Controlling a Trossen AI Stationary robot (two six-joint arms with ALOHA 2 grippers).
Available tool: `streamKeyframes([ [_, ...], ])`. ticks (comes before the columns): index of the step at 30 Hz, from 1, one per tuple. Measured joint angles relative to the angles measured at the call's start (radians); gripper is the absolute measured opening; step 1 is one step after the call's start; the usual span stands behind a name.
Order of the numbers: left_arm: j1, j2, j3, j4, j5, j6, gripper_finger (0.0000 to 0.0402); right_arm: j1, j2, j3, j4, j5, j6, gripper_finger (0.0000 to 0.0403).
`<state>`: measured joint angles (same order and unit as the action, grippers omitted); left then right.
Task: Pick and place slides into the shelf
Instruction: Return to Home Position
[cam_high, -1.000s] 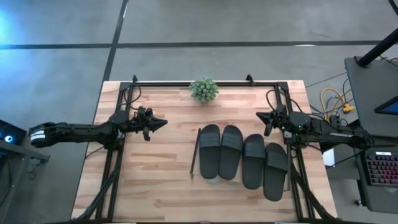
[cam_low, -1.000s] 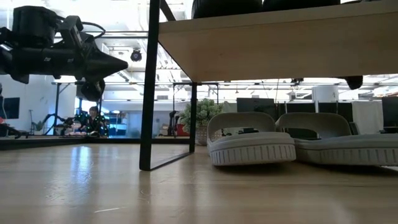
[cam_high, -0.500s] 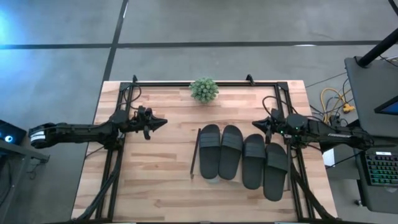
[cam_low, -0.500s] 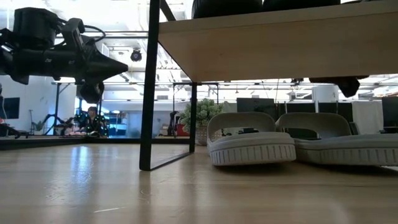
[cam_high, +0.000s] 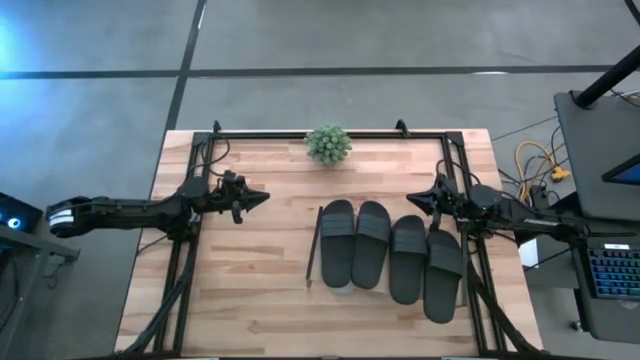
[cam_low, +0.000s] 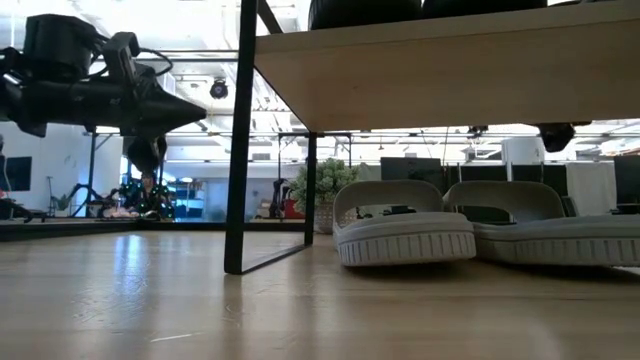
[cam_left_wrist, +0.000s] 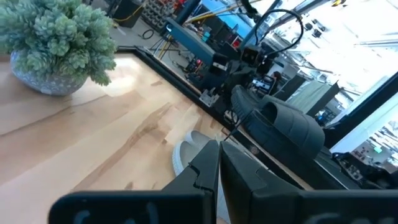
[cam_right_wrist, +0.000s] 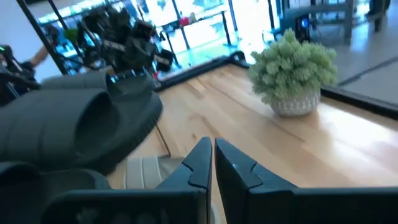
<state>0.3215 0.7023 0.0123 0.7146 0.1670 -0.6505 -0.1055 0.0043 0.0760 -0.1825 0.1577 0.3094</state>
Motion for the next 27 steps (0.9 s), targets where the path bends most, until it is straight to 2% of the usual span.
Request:
streamKeyframes([
  [8,0.0,0.037,0.0,0.001,0.003,0.001,0.0,-0.015,0.003,-0.048,0.169,0.03,-0.049,0.0013],
  [18,0.0,0.092,0.001,0.014,0.003,0.002,0.0,-0.108,0.014,-0.049,0.17,0.027,-0.08,0.0013],
  [27,0.0,0.107,0.002,0.012,0.002,0.002,0.0,-0.156,0.139,-0.048,0.172,-0.012,-0.014,0.0013],
])
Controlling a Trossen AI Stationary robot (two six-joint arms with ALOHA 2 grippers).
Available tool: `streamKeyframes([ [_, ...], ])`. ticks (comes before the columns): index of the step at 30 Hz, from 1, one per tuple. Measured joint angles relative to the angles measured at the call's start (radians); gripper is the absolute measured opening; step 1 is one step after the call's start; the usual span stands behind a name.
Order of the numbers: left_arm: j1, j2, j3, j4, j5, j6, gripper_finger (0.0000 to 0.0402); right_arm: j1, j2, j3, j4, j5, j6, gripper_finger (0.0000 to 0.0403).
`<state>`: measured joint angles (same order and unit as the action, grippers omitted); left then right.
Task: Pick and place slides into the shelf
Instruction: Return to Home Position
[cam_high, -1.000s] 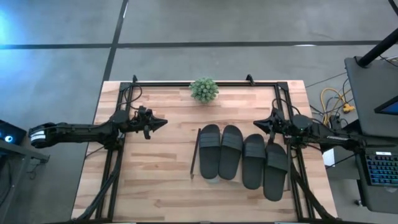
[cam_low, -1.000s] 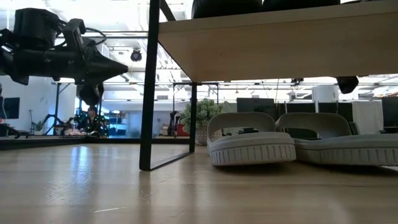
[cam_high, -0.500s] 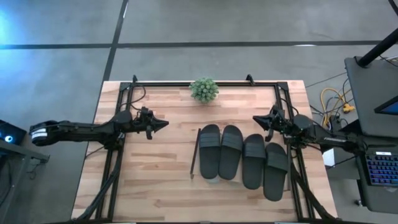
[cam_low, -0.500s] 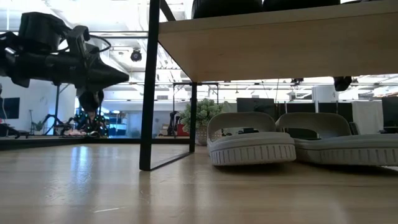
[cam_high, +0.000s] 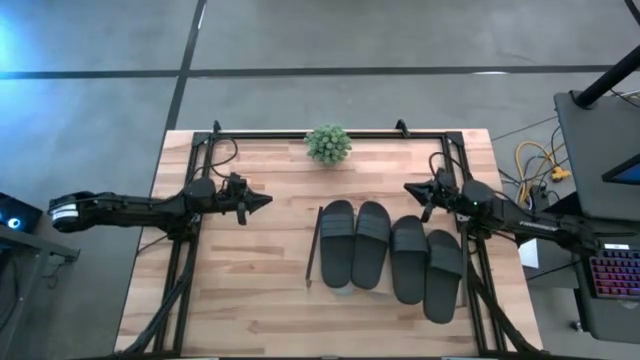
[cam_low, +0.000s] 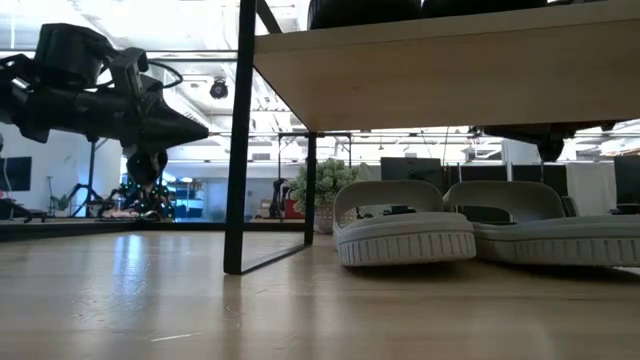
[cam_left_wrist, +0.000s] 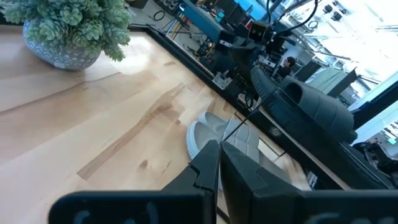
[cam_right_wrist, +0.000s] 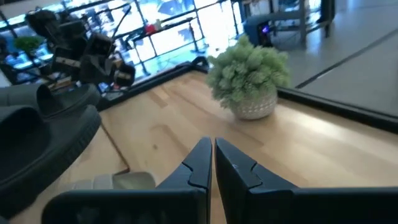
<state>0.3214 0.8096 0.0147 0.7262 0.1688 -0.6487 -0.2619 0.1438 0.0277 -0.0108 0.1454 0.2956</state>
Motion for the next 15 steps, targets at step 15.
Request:
streamKeyframes([
  [15,0.0,0.002,0.003,0.125,-0.002,0.001,0.0,0.002,-0.012,0.0,0.04,-0.032,-0.012,0.0013],
])
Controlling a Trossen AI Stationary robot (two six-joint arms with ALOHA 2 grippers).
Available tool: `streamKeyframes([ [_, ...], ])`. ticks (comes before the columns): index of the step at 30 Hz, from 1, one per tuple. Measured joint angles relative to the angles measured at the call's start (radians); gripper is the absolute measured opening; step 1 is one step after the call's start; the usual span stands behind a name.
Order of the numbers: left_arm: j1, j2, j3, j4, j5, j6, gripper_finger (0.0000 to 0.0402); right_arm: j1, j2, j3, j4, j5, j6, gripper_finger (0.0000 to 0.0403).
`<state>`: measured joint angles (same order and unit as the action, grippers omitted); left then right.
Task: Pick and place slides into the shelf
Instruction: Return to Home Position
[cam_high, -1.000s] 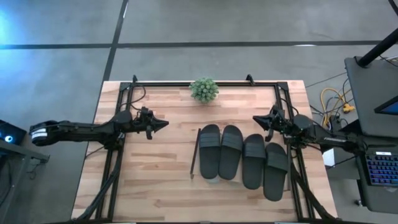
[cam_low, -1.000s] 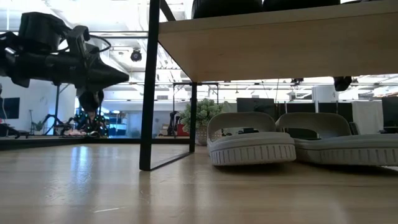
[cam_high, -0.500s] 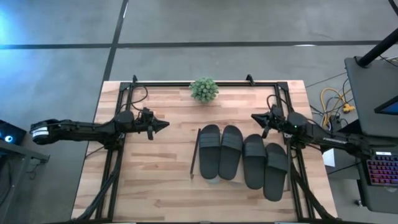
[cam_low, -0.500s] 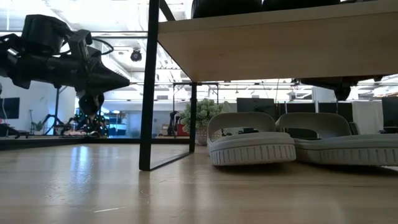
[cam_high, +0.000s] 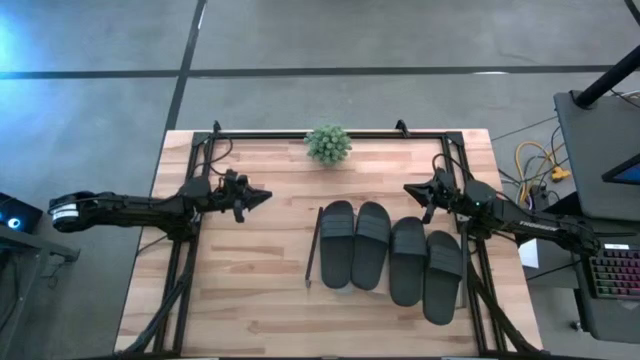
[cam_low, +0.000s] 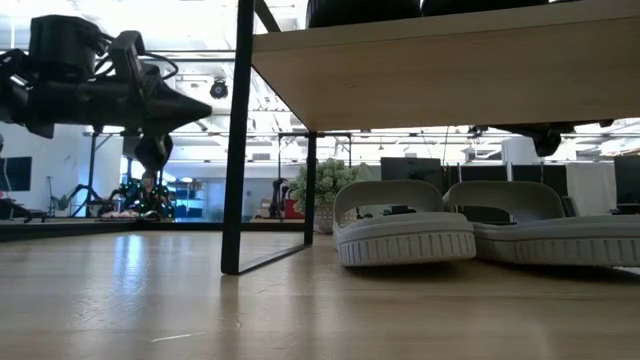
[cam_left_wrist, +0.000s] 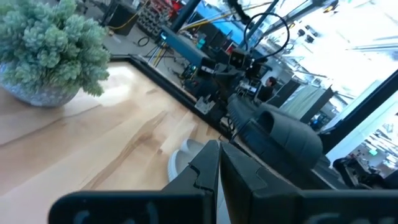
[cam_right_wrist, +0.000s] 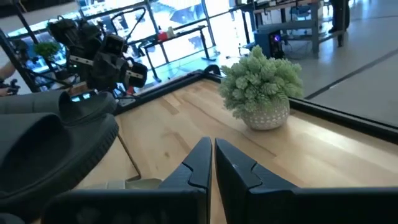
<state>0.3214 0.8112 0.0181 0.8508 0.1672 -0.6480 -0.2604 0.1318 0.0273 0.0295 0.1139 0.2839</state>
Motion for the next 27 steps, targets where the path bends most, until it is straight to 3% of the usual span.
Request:
streamKeyframes([
  [5,0.0,0.0,0.0,0.006,0.0,0.0,0.0,0.0,0.0,0.0,0.01,-0.11,0.003,0.0013],
  [22,0.0,0.036,0.0,0.006,0.0,0.0,0.0,0.0,0.0,-0.001,-0.048,-0.125,0.015,0.0013],
  [27,0.0,0.037,0.0,0.007,0.0,0.0,0.0,0.0,0.0,-0.001,-0.048,-0.183,0.011,0.0013],
])
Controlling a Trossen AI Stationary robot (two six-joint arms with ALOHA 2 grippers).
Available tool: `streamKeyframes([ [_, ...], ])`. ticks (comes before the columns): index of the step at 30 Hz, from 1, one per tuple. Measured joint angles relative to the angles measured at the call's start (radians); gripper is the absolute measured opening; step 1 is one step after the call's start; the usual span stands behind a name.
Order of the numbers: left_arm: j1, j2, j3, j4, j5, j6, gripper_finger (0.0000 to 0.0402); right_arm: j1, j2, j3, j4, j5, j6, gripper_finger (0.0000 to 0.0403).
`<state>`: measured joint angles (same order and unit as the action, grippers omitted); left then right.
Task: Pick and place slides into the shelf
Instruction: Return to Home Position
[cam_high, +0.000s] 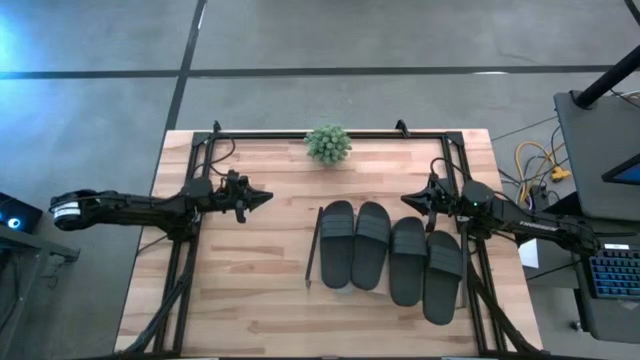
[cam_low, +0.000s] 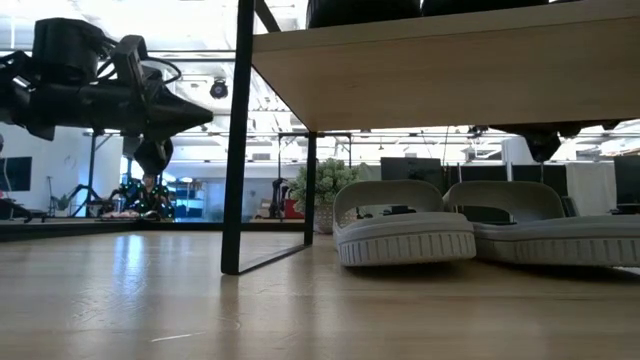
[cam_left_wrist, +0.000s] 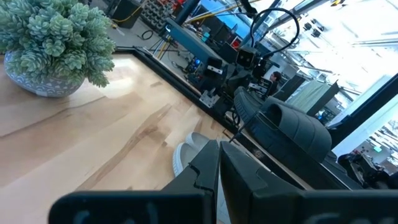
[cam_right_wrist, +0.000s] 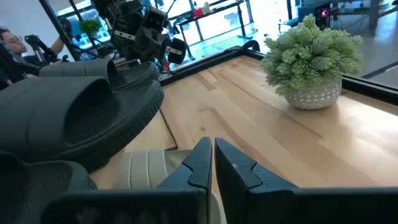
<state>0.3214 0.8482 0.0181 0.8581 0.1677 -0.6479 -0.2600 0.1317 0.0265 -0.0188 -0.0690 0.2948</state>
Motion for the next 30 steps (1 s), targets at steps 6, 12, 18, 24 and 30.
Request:
streamKeyframes([
  [6,0.0,0.0,0.0,0.001,0.0,0.0,0.0,-0.002,0.001,0.0,-0.011,0.023,0.0,0.0013],
  [12,0.0,0.0,0.0,0.001,0.0,0.0,0.0,-0.002,0.002,0.0,-0.015,0.044,0.028,0.0013],
  [18,0.0,0.002,0.0,-0.002,0.0,0.0,0.0,-0.002,0.002,0.0,-0.015,0.044,0.048,0.0013],
  [24,0.0,0.002,0.0,-0.002,0.0,0.0,0.0,-0.002,0.002,0.0,-0.015,0.044,0.046,0.0013],
  [30,0.0,0.006,-0.001,-0.002,0.001,0.0,0.0,-0.002,0.002,0.001,-0.014,0.044,0.046,0.0013],
])
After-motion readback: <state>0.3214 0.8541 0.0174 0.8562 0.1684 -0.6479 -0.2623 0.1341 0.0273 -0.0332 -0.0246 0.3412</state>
